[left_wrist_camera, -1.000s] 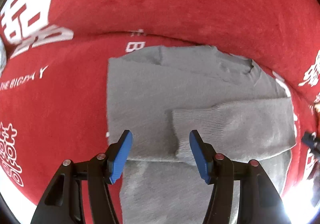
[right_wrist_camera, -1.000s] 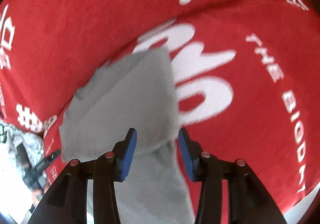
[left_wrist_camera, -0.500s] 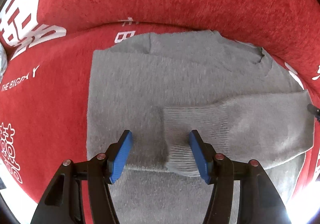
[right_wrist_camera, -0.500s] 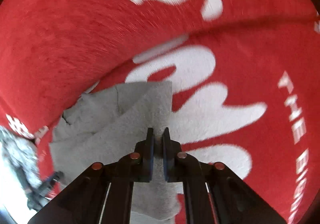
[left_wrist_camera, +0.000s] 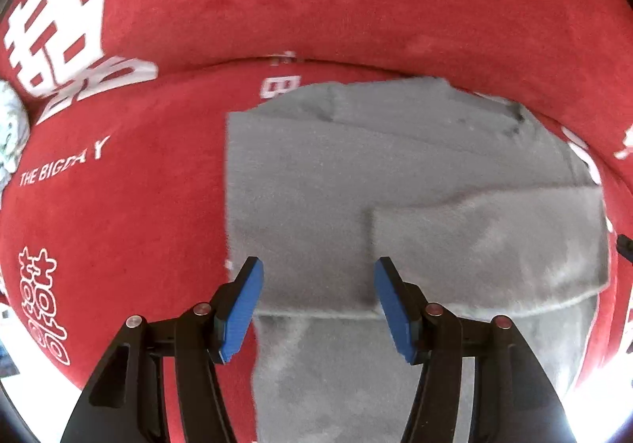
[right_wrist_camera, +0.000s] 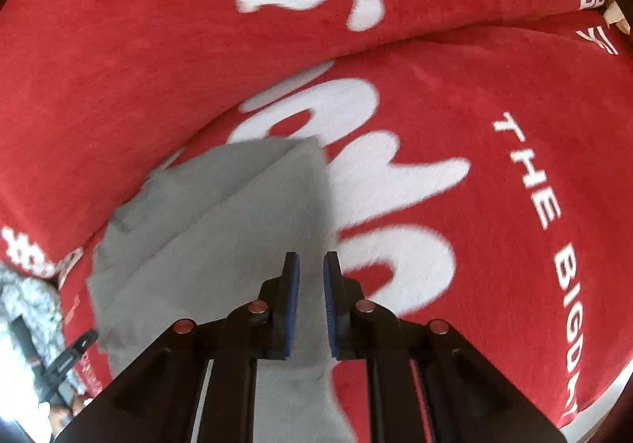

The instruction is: Fold small clothes

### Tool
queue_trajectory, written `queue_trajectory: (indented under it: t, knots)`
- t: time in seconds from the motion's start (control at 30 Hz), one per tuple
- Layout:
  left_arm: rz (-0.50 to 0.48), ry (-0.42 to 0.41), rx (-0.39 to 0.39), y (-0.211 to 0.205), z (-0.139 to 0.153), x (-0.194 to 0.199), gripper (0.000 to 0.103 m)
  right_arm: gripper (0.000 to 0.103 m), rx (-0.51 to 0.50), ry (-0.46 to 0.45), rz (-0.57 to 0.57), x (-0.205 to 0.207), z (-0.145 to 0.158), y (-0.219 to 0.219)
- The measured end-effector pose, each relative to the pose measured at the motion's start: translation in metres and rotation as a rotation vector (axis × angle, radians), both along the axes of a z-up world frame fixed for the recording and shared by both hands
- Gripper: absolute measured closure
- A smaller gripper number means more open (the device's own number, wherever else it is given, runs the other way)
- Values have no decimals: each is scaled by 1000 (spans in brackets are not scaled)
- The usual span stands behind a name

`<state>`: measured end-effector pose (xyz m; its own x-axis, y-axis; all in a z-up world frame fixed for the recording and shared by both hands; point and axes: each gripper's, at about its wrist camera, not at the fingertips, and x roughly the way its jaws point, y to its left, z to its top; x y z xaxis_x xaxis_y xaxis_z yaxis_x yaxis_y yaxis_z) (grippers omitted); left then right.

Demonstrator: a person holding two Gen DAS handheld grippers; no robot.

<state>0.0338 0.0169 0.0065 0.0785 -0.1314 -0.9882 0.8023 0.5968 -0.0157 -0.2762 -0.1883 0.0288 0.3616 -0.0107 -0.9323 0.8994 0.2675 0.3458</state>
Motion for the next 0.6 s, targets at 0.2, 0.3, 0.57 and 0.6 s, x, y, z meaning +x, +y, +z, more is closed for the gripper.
queue_trajectory:
  t: [0.2,0.3,0.57,0.6]
  knots:
    - [-48,-9,73,-15,-28,-31,43,90,44,43,102,18,-12,32]
    - [-16,2,57,-8,-30,-29,42,93,54,108,127,13,-28,37]
    - [33,-50,168,21,-26,-2,42,90,68,102,157,15,-26,36]
    - [45,-45,170,24,-25,0,42,89,70,106,157,16,-25,39]
